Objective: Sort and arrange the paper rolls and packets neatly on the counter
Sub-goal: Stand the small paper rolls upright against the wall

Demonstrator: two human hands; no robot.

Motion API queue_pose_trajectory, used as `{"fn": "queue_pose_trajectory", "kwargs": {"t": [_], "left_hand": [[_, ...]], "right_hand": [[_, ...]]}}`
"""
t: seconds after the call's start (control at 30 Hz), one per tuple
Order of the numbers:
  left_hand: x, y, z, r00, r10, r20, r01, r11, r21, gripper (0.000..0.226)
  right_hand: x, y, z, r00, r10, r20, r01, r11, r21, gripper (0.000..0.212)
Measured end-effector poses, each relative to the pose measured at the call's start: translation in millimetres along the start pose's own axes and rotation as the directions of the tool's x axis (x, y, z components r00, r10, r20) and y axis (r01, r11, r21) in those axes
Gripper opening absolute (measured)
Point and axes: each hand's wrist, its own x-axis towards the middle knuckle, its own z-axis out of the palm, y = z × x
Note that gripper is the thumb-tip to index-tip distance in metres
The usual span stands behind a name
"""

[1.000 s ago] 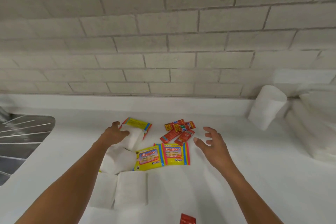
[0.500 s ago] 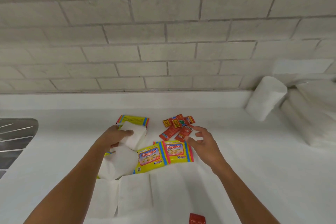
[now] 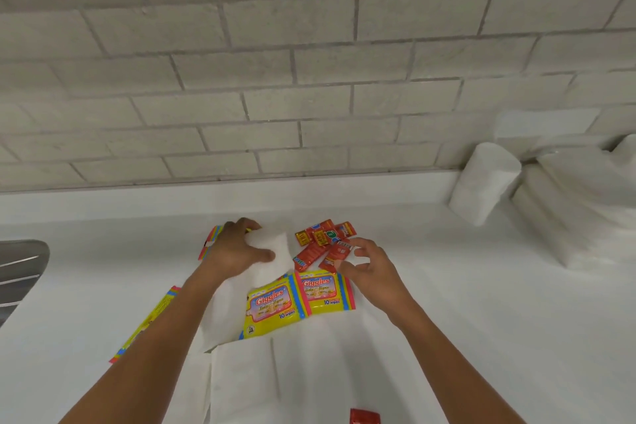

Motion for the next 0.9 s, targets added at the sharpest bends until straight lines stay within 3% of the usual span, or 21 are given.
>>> {"fn": "queue_pose_trajectory", "kwargs": {"t": [0.23, 0.37, 0.67, 0.8, 0.9], "left_hand": [[-27, 55, 13, 0.942, 0.336, 0.007, -0.336, 0.941, 0.026, 0.064], [-32, 75, 23, 0.907, 0.420, 0.031, -0.421, 0.907, 0.019, 0.065], [-30, 60, 40, 0.901, 0.382, 0.206, -0.364, 0.923, -0.121, 0.082], [-30, 42, 37, 0.934, 0.317, 0.164, -0.274, 0.931, -0.240, 0.076], [-27, 25, 36, 0.965, 0.247, 0.091, -0.223, 0.950, -0.220, 0.061]], "right_hand": [[3, -12, -14, 0.975, -0.144, 0.171, 0.155, 0.987, -0.051, 0.077], [6, -17, -21, 0.945, -0.187, 0.269, 0.201, 0.979, -0.025, 0.082], [15, -1, -14, 0.956, -0.167, 0.243, 0.183, 0.982, -0.045, 0.072], [20, 4, -15, 0.969, -0.133, 0.211, 0.139, 0.990, -0.016, 0.068], [25, 5, -22, 0.978, -0.115, 0.173, 0.115, 0.993, 0.013, 0.062]]}}
